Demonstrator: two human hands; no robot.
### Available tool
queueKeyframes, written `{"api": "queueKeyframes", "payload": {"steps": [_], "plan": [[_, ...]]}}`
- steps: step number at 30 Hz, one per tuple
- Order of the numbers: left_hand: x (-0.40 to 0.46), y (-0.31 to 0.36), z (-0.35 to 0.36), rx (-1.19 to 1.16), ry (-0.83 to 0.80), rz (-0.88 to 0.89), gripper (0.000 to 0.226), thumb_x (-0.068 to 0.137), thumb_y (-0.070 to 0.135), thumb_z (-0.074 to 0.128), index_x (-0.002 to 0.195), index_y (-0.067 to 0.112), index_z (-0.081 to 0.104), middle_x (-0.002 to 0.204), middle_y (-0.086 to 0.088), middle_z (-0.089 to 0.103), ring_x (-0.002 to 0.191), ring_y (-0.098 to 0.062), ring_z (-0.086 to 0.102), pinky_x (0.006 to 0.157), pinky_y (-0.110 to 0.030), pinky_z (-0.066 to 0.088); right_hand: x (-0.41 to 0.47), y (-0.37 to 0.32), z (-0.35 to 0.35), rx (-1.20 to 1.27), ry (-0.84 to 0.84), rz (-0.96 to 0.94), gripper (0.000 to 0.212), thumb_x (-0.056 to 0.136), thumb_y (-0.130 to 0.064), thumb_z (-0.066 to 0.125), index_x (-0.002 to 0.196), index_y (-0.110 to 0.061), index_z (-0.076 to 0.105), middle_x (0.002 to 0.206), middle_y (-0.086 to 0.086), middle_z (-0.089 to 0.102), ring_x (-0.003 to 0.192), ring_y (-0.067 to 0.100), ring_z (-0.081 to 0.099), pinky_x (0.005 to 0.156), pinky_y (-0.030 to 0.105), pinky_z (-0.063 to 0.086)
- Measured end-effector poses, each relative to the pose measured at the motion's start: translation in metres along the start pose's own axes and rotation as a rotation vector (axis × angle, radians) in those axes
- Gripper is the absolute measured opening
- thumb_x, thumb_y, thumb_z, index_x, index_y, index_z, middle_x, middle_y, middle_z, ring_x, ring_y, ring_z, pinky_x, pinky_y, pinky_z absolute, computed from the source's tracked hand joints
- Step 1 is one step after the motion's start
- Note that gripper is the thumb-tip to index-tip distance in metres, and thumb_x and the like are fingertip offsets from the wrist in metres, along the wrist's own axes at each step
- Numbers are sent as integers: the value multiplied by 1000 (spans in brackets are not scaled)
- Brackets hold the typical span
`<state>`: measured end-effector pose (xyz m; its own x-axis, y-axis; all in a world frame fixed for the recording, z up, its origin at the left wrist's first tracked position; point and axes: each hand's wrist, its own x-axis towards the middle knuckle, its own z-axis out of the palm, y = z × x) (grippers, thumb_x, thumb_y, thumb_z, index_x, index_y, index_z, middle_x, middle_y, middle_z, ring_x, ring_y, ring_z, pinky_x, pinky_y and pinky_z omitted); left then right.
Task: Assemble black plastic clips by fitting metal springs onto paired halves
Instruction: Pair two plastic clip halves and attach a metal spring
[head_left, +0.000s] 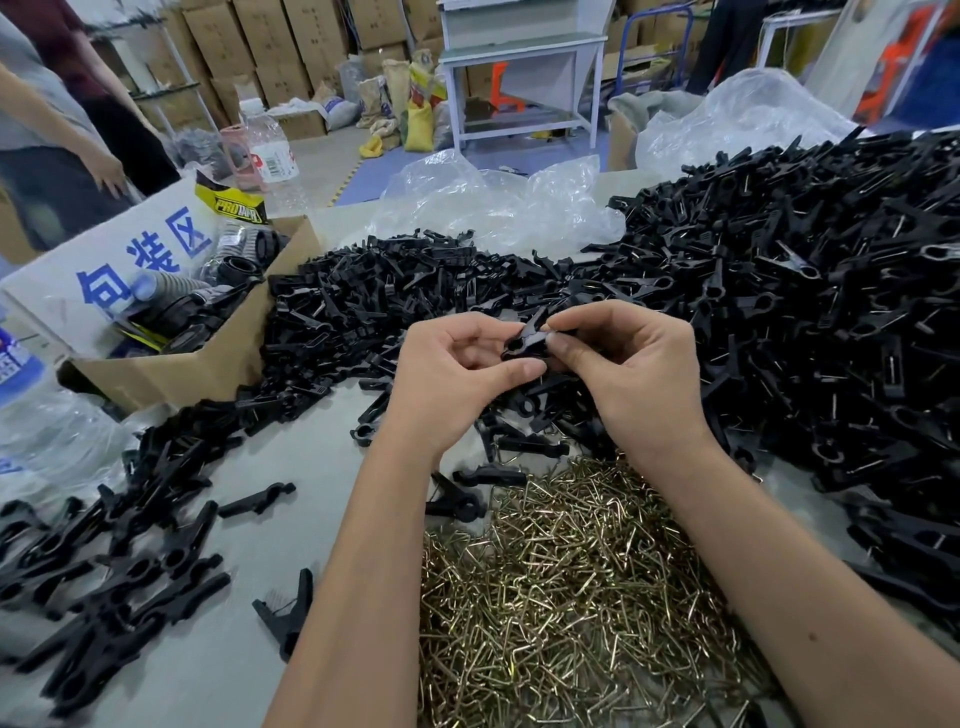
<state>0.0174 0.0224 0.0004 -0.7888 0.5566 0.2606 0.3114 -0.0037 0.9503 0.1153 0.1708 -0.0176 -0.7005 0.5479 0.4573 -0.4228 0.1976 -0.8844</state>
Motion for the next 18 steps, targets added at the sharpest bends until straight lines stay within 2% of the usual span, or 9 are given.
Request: {"api": "queueKeyframes", "payload": {"steps": [1,3,5,8,10,12,14,16,18], "plan": [[1,0,0,19,24,8,31,70,12,95,97,18,82,84,-16,76,74,-30,68,80,-48,62,0,-1,0,-9,-1,-2,14,86,2,80,96,-8,79,89,6,79,87,23,77,79,36,64],[2,1,-1,36,58,3,32,69,13,96,97,20,82,87,-16,78,85,-42,72,85,-55,62,0,-4,-1,-73,-6,-10,21,85,-2,83,102,-11,76,92,4,79,87,21,78,80,40,65],[2,0,-5,83,81,-6,31,67,16,97,94,23,82,85,-7,78,83,-33,75,82,-50,64,-1,-7,0,-171,2,-10,30,84,-10,86,109,-14,70,94,2,77,85,21,77,75,41,64],[2,-6,-14,124,168,-43,28,67,17,98,87,25,81,78,-3,77,72,-18,72,73,-38,64,-2,-17,2,-315,-23,-33,19,89,-18,82,98,-15,65,82,1,72,69,20,72,57,38,62],[3,-10,-21,115,257,-77,27,67,13,97,83,26,80,73,-2,75,69,-18,73,70,-36,64,1,-26,-1,-421,-245,-25,13,91,-22,80,86,-18,69,70,-3,70,58,12,68,50,27,56],[4,-13,-27,125,340,-105,26,67,15,97,81,27,79,74,-3,75,74,-27,76,70,-39,63,2,-34,0,-502,-614,85,11,89,-20,81,81,-20,74,66,-10,70,53,3,64,49,14,49],[4,-15,-33,107,397,-126,26,68,16,97,80,28,78,76,-3,74,77,-29,76,68,-38,60,0,-39,6,-665,-924,184,8,85,-25,85,82,-25,77,70,-16,72,58,-1,64,52,14,49],[3,-16,-36,86,412,-123,25,69,15,96,81,27,78,74,-3,74,72,-22,76,67,-34,60,-3,-37,12,-851,-1045,207,16,79,-36,89,85,-28,77,77,-10,74,68,5,68,62,26,58],[3,-15,-35,86,406,-121,24,69,15,96,82,25,78,76,-7,75,69,-19,74,66,-32,59,-4,-37,14,-936,-1035,217,20,77,-37,91,86,-28,76,79,-9,75,70,6,70,68,28,60]]}}
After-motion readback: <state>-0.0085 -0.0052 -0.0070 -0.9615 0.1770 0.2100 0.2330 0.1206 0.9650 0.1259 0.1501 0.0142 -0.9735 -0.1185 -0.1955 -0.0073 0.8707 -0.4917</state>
